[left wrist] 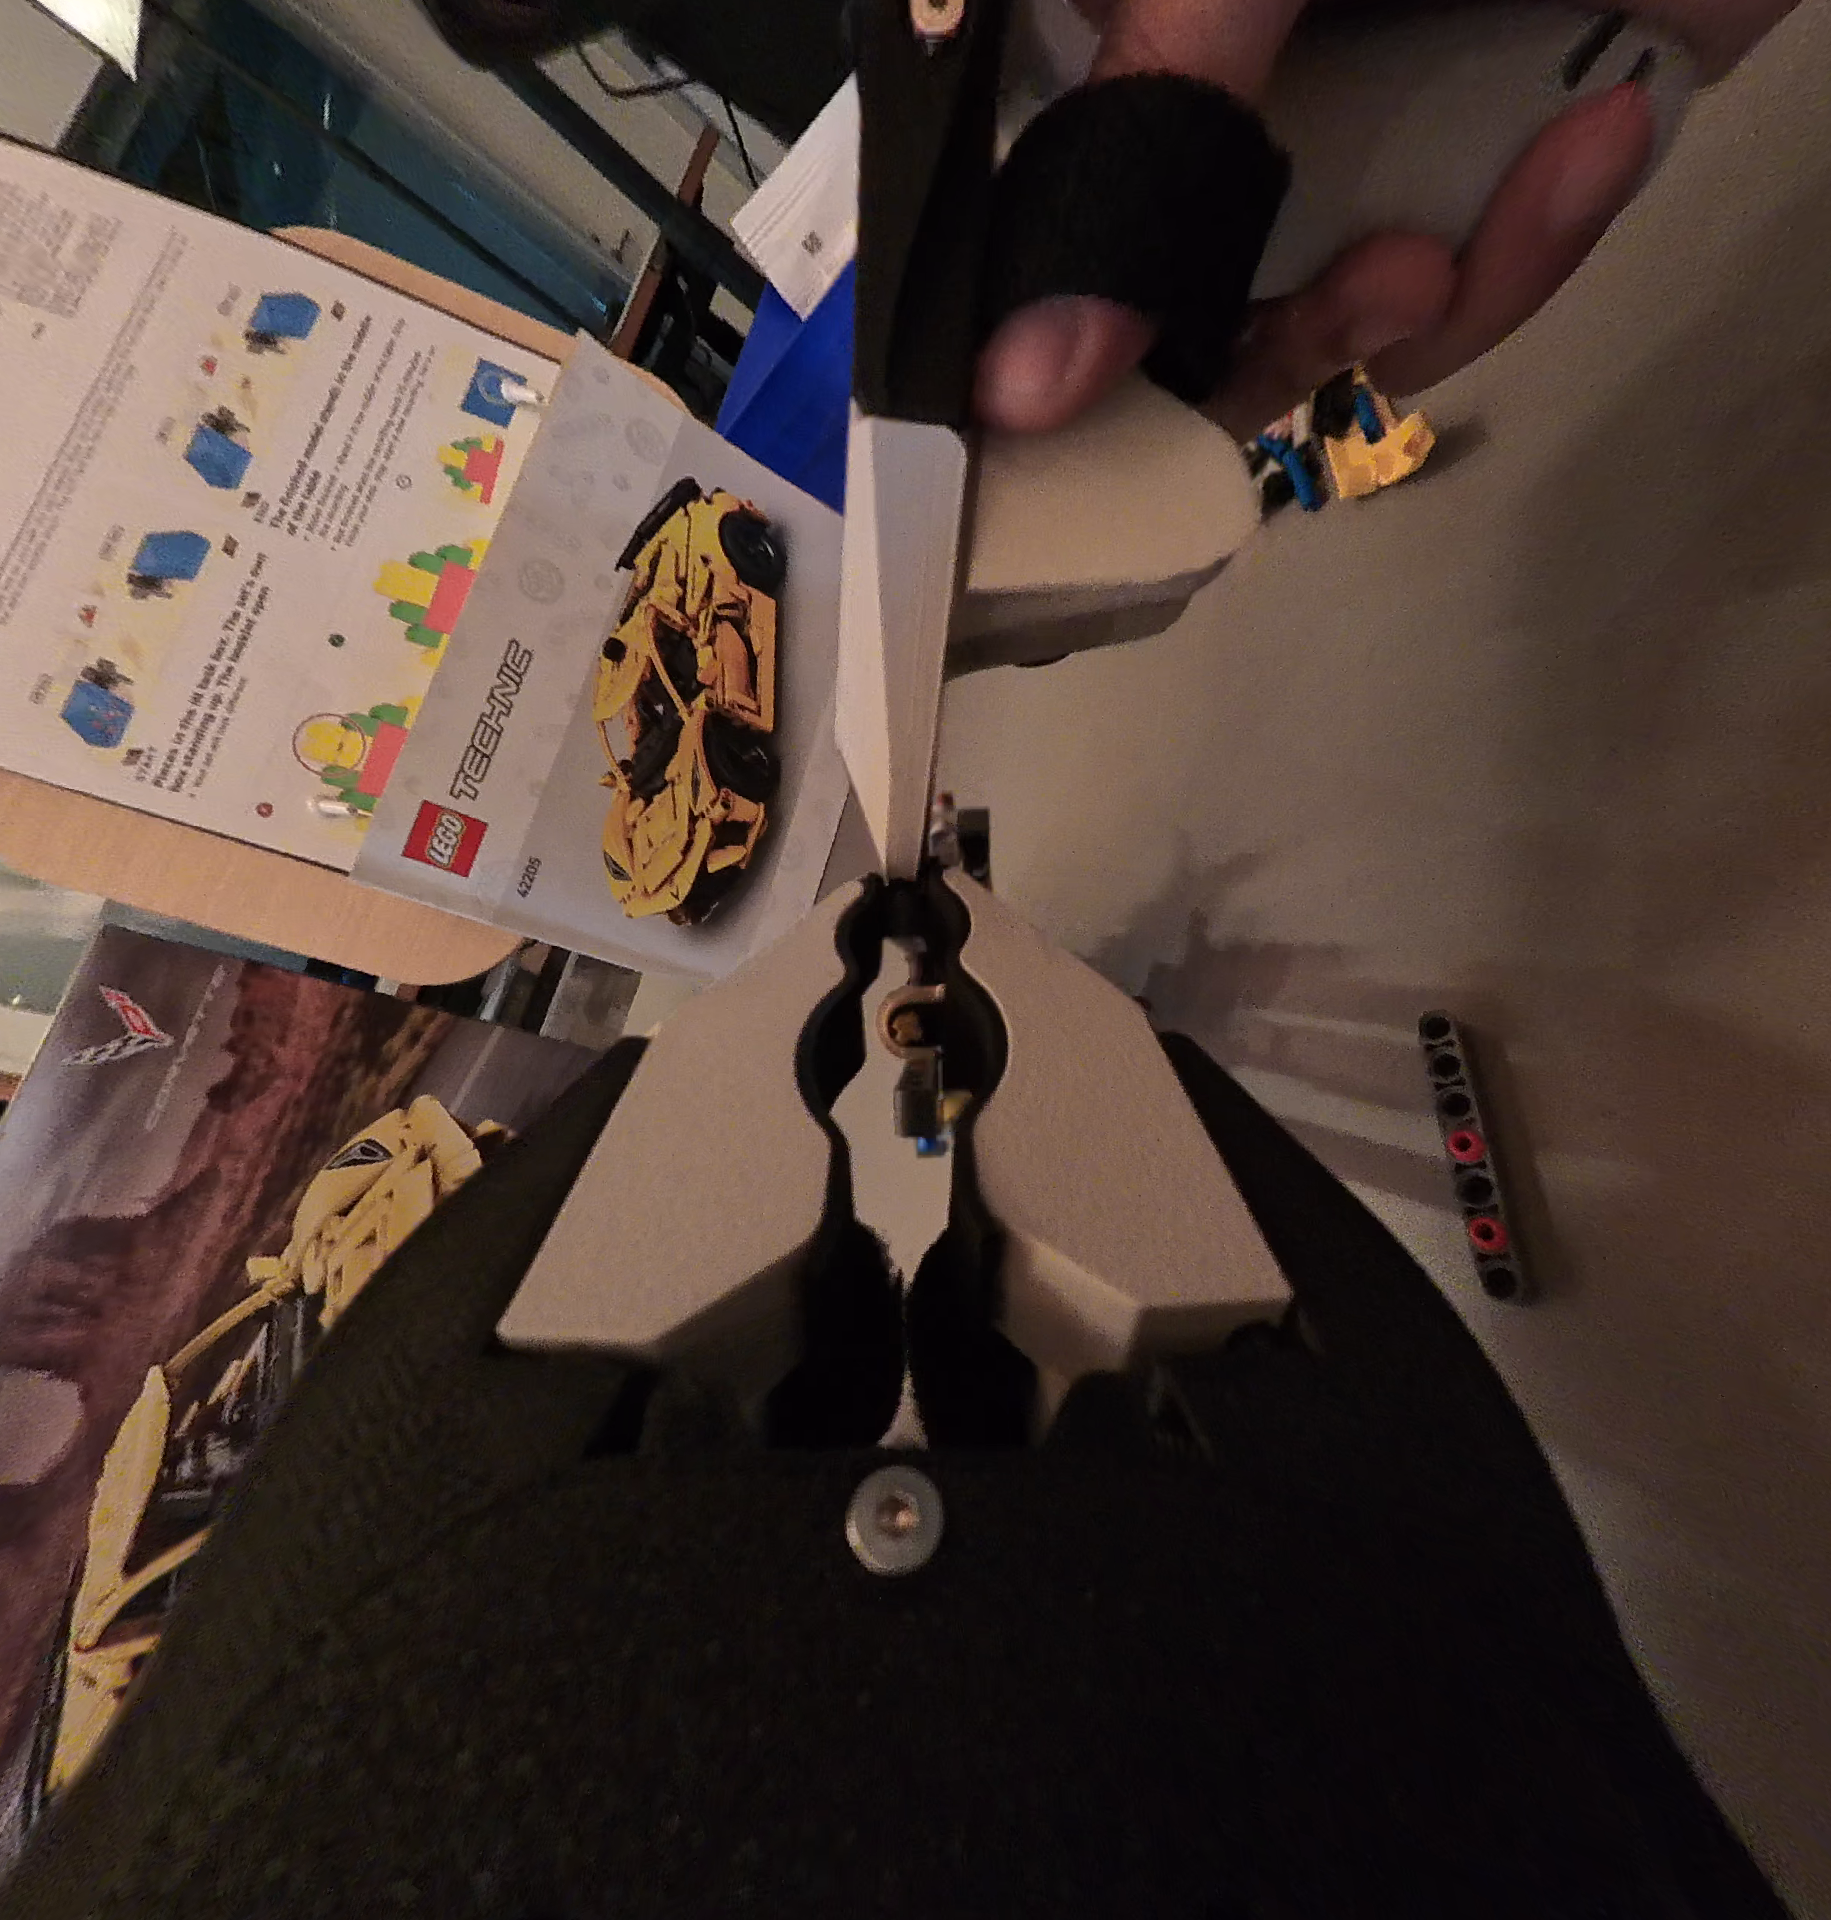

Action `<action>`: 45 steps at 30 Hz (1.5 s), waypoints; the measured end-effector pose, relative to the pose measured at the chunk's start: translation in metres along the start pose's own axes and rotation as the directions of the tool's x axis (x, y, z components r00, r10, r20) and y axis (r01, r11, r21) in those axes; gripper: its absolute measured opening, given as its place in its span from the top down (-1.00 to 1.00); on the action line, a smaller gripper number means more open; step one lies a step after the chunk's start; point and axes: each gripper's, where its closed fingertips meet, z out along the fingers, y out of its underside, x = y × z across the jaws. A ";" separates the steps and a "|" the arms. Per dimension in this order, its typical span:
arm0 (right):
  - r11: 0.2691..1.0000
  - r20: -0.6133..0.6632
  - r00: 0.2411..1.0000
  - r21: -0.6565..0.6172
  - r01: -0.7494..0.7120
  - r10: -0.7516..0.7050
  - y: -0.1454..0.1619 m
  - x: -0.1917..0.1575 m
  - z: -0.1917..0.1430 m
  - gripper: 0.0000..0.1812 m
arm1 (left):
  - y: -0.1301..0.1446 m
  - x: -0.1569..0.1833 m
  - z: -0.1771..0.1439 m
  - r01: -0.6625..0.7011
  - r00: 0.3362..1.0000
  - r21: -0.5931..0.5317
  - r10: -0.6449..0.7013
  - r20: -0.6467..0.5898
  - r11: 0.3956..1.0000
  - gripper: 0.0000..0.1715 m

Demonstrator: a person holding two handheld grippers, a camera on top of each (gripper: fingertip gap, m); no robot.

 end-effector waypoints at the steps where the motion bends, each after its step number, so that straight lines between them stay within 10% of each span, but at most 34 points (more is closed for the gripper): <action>1: 1.000 0.019 1.000 0.002 0.002 -0.002 -0.001 -0.002 -0.001 0.97 | -0.002 -0.001 -0.002 0.002 1.000 0.015 -0.002 -0.004 1.000 0.91; 6: 1.000 0.031 0.999 -0.005 0.009 -0.009 0.000 0.001 -0.009 0.97 | 0.007 0.002 -0.003 -0.026 0.999 -0.036 0.025 -0.019 0.999 0.91; 10: 0.963 0.053 0.996 0.255 -0.083 0.072 -0.039 0.024 -0.094 0.98 | 0.023 -0.017 -0.011 0.092 0.996 -0.008 -0.092 -0.011 0.996 0.92; 17: 0.993 -0.435 0.900 -0.113 -0.041 -0.012 0.032 0.098 -0.169 0.97 | 0.008 -0.032 -0.014 0.272 0.961 0.117 -0.276 0.017 0.955 0.91; 23: 0.932 -0.637 0.770 -0.299 -0.205 -0.035 0.098 0.136 -0.218 0.90 | 0.005 -0.043 -0.015 0.653 0.757 0.186 -0.634 -0.157 0.734 0.91; 29: 0.978 -0.624 0.755 -0.164 0.128 -0.203 0.029 0.122 -0.189 0.74 | 0.021 -0.051 -0.010 0.837 0.547 0.145 -0.796 -0.257 0.528 0.92; 34: 0.919 -0.195 0.918 0.127 0.372 -0.345 -0.018 0.032 -0.077 0.69 | 0.015 -0.044 -0.017 0.907 0.407 0.099 -0.790 -0.458 0.409 0.91; 45: 0.837 0.005 0.842 -0.105 0.538 -0.540 0.021 0.009 -0.010 0.87 | -0.019 -0.014 -0.034 0.843 0.468 0.104 -0.623 -0.627 0.528 0.92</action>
